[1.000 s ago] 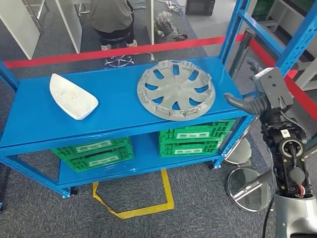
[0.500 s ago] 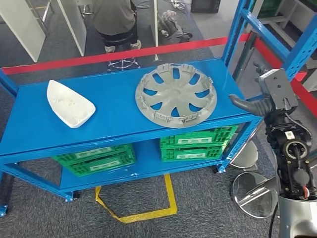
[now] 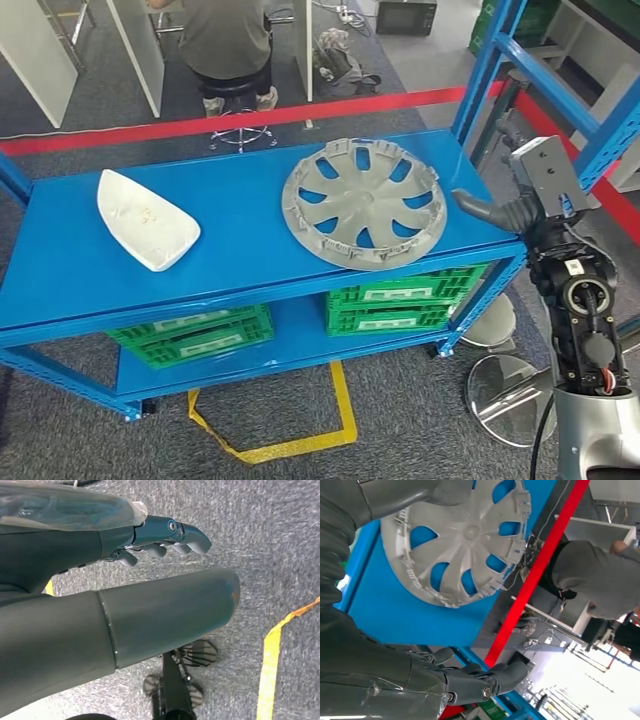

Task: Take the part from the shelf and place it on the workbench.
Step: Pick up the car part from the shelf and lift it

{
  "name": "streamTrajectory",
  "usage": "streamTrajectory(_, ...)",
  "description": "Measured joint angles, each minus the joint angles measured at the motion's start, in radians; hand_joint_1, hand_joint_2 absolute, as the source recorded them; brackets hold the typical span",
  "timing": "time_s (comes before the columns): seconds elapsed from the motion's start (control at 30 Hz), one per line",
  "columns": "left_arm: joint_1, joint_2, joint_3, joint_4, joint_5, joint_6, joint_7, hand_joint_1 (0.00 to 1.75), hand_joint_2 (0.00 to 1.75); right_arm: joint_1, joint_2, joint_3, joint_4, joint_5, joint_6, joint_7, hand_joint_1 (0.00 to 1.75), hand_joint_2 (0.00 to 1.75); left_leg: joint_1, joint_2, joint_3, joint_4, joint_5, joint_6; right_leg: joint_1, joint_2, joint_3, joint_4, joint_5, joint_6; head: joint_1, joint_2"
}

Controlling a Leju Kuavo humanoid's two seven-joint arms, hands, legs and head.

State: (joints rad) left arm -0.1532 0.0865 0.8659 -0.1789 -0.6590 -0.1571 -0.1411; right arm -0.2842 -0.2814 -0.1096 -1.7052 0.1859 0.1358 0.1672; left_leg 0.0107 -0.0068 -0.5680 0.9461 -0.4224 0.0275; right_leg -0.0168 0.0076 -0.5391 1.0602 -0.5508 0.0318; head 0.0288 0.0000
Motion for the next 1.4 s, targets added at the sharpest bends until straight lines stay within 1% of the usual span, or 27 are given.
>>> streamTrajectory(0.07,0.000,0.000,0.000,0.000,-0.001,0.000,0.000,0.00,0.00,0.000,-0.002,0.000,0.004,-0.002,0.000,0.000,0.00,1.75,-0.002,0.000,0.010,0.000,-0.009,0.007,0.000,0.000,-0.083,0.149,-0.052,0.004,0.010,0.000)
streamTrajectory(0.1,0.001,-0.001,0.000,0.000,-0.001,0.000,0.000,0.00,0.00,0.002,-0.002,0.000,0.006,-0.002,0.000,0.000,0.00,1.75,-0.003,0.000,0.015,0.000,-0.014,0.007,0.000,0.000,-0.115,0.194,-0.057,0.005,0.014,0.000)
streamTrajectory(0.13,0.001,-0.001,0.000,0.000,-0.002,0.000,0.000,0.00,0.00,0.004,-0.002,0.000,0.008,-0.003,0.000,0.000,0.00,1.75,-0.004,-0.001,0.021,0.001,-0.019,0.007,0.000,-0.001,-0.128,0.199,-0.040,0.005,0.018,0.000)
streamTrajectory(0.17,0.002,-0.002,0.000,0.000,-0.002,0.000,0.000,0.00,0.00,0.004,-0.002,0.000,0.010,-0.003,0.000,0.000,0.00,1.75,-0.004,-0.002,0.030,0.001,-0.025,0.005,0.000,-0.001,-0.120,0.161,-0.002,0.003,0.021,0.000)
streamTrajectory(0.23,0.001,-0.002,0.000,0.000,-0.003,0.000,0.000,0.00,0.00,0.004,-0.003,0.001,0.013,-0.003,0.000,0.000,0.00,1.75,-0.006,-0.003,0.049,0.001,-0.039,0.000,0.001,-0.001,-0.067,0.021,0.087,-0.004,0.029,0.000)
streamTrajectory(0.27,0.001,-0.003,0.000,0.000,-0.003,0.000,0.000,0.00,0.00,0.003,-0.004,0.001,0.014,-0.003,0.000,0.000,0.00,1.75,-0.007,-0.004,0.055,0.002,-0.045,-0.004,0.003,-0.001,-0.040,-0.040,0.110,-0.008,0.031,0.000)
streamTrajectory(0.3,0.000,-0.003,0.000,0.000,-0.004,0.000,0.000,0.00,0.00,0.002,-0.004,0.001,0.015,-0.004,0.001,0.000,0.00,1.75,-0.009,-0.004,0.056,0.002,-0.048,-0.009,0.005,-0.001,-0.022,-0.077,0.119,-0.012,0.033,0.000)
streamTrajectory(0.37,-0.001,-0.003,0.000,0.000,-0.004,0.000,0.000,0.00,0.00,0.000,-0.006,0.002,0.017,-0.004,0.001,0.000,0.00,1.75,-0.011,-0.004,0.054,0.001,-0.050,-0.018,0.008,0.001,-0.011,-0.097,0.110,-0.020,0.033,0.000)
streamTrajectory(0.43,-0.002,-0.003,0.000,0.000,-0.004,0.000,0.000,0.00,0.00,-0.002,-0.007,0.003,0.018,-0.004,0.002,-0.001,0.00,1.75,-0.011,-0.002,0.054,0.010,-0.060,-0.029,0.002,0.002,-0.002,-0.105,0.109,-0.027,0.030,0.000)
streamTrajectory(0.5,-0.004,-0.002,0.000,0.000,-0.004,0.000,0.000,0.00,0.00,-0.006,-0.007,0.003,0.019,-0.004,0.002,-0.002,0.00,1.75,-0.010,-0.001,0.014,0.092,-0.096,-0.040,-0.003,-0.001,0.012,-0.115,0.107,-0.037,0.019,0.000)
streamTrajectory(0.57,-0.004,-0.001,0.000,0.000,-0.004,0.000,0.000,0.00,0.00,-0.009,-0.007,0.005,0.023,-0.004,0.002,-0.003,0.00,1.75,-0.006,0.000,-0.075,0.238,-0.142,-0.049,-0.003,-0.003,0.017,-0.117,0.101,-0.044,0.006,0.000)
streamTrajectory(0.6,-0.002,-0.002,0.001,0.000,-0.004,0.000,0.000,0.00,0.00,-0.009,-0.007,0.006,0.026,-0.004,0.003,-0.004,0.00,1.75,-0.004,0.000,-0.115,0.291,-0.149,-0.051,-0.003,-0.003,0.020,-0.117,0.098,-0.045,0.002,0.000)
streamTrajectory(0.63,0.001,-0.002,0.001,0.000,-0.004,0.000,0.000,0.00,0.00,-0.009,-0.007,0.007,0.029,-0.004,0.003,-0.004,0.00,1.75,-0.003,0.000,-0.139,0.309,-0.136,-0.053,-0.003,-0.003,0.023,-0.117,0.095,-0.045,0.000,0.000)
streamTrajectory(0.67,0.002,-0.003,0.001,0.000,-0.004,0.000,0.000,0.00,0.00,-0.009,-0.007,0.007,0.031,-0.004,0.003,-0.005,0.00,1.75,-0.001,0.000,-0.140,0.282,-0.103,-0.053,-0.003,-0.002,0.029,-0.117,0.090,-0.044,-0.003,0.000)
streamTrajectory(0.73,0.002,-0.002,0.001,0.000,-0.004,0.001,0.000,0.00,0.00,-0.009,-0.007,0.008,0.034,-0.004,0.003,-0.006,0.00,1.75,0.002,0.000,-0.092,0.142,-0.013,-0.051,-0.004,-0.001,0.042,-0.117,0.079,-0.038,-0.008,0.000)
streamTrajectory(0.8,0.001,-0.001,0.001,0.000,-0.004,0.004,0.000,0.00,0.00,-0.012,-0.007,0.009,0.037,-0.004,0.003,-0.007,0.00,1.75,0.000,0.000,-0.047,0.034,0.028,-0.043,0.000,0.001,0.048,-0.116,0.069,-0.029,-0.014,0.000)
streamTrajectory(0.9,0.001,-0.002,0.001,0.000,-0.004,0.007,0.000,0.00,0.00,-0.014,-0.007,0.010,0.039,-0.004,0.003,-0.008,0.00,1.75,-0.003,-0.001,-0.036,0.012,0.019,-0.025,0.002,0.003,0.050,-0.121,0.060,-0.012,-0.012,0.000)
streamTrajectory(0.97,0.000,-0.002,0.001,0.000,-0.004,0.007,0.000,0.00,0.00,-0.015,-0.008,0.011,0.040,-0.004,0.003,-0.009,0.00,1.75,0.000,-0.001,-0.026,0.006,0.016,-0.012,-0.001,0.001,0.040,-0.089,0.037,-0.002,-0.007,0.000)
streamTrajectory(1.0,0.000,-0.002,0.001,0.000,-0.004,0.007,0.000,0.00,0.00,-0.015,-0.009,0.012,0.040,-0.004,0.003,-0.009,0.00,1.75,0.001,-0.001,-0.020,0.003,0.014,-0.006,-0.002,0.000,0.019,-0.041,0.013,0.001,-0.002,0.000)
streamTrajectory(1.07,0.000,-0.002,0.001,0.000,-0.004,0.008,0.000,0.00,0.00,-0.015,-0.010,0.013,0.043,-0.004,0.003,-0.009,0.00,1.75,-0.001,0.000,-0.012,0.003,0.008,0.003,-0.002,-0.002,-0.056,0.109,-0.048,0.004,0.009,0.000)
streamTrajectory(1.1,0.000,-0.003,0.001,0.000,-0.004,0.008,0.000,0.00,0.00,-0.013,-0.010,0.014,0.045,-0.004,0.003,-0.009,0.00,1.75,-0.002,0.000,-0.009,0.003,0.005,0.004,-0.002,-0.002,-0.092,0.171,-0.064,0.005,0.014,0.000)
streamTrajectory(1.13,0.001,-0.003,0.001,0.000,-0.004,0.008,0.000,0.00,0.00,-0.011,-0.010,0.014,0.048,-0.004,0.003,-0.009,0.00,1.75,-0.003,-0.001,-0.005,0.004,0.001,0.005,-0.002,-0.002,-0.114,0.200,-0.062,0.005,0.018,0.000)
streamTrajectory(1.17,0.001,-0.004,0.001,0.000,-0.005,0.008,0.000,0.00,0.00,-0.010,-0.010,0.015,0.050,-0.003,0.003,-0.009,0.00,1.75,-0.004,-0.002,0.001,0.004,-0.003,0.004,-0.002,-0.002,-0.116,0.186,-0.037,0.003,0.021,0.000)
streamTrajectory(1.23,0.001,-0.004,0.001,0.000,-0.006,0.010,0.001,0.00,0.00,-0.011,-0.010,0.016,0.054,-0.001,0.004,-0.010,0.00,1.75,-0.004,-0.003,0.015,0.005,-0.012,0.000,-0.002,-0.002,-0.068,0.054,0.050,-0.004,0.031,0.000)
streamTrajectory(1.3,0.000,-0.004,0.001,0.000,-0.007,0.010,0.002,0.00,0.00,-0.013,-0.009,0.019,0.056,0.006,0.012,-0.010,0.00,1.75,-0.008,-0.004,0.021,0.007,-0.020,-0.008,0.003,-0.002,-0.015,-0.069,0.102,-0.013,0.037,0.000)
streamTrajectory(1.33,-0.001,-0.004,0.001,0.000,-0.008,0.010,0.003,0.00,0.00,-0.014,-0.009,0.021,0.058,0.012,0.017,-0.009,0.00,1.75,-0.010,-0.005,0.020,0.009,-0.022,-0.012,0.004,-0.001,-0.002,-0.096,0.106,-0.015,0.037,0.000)
streamTrajectory(1.4,-0.002,-0.005,0.001,0.000,-0.010,0.010,0.006,0.00,0.00,-0.013,-0.009,0.030,0.062,0.034,0.030,-0.007,0.00,1.75,-0.012,-0.004,0.016,0.010,-0.022,-0.010,0.005,0.001,0.005,-0.106,0.103,-0.015,0.032,0.000)
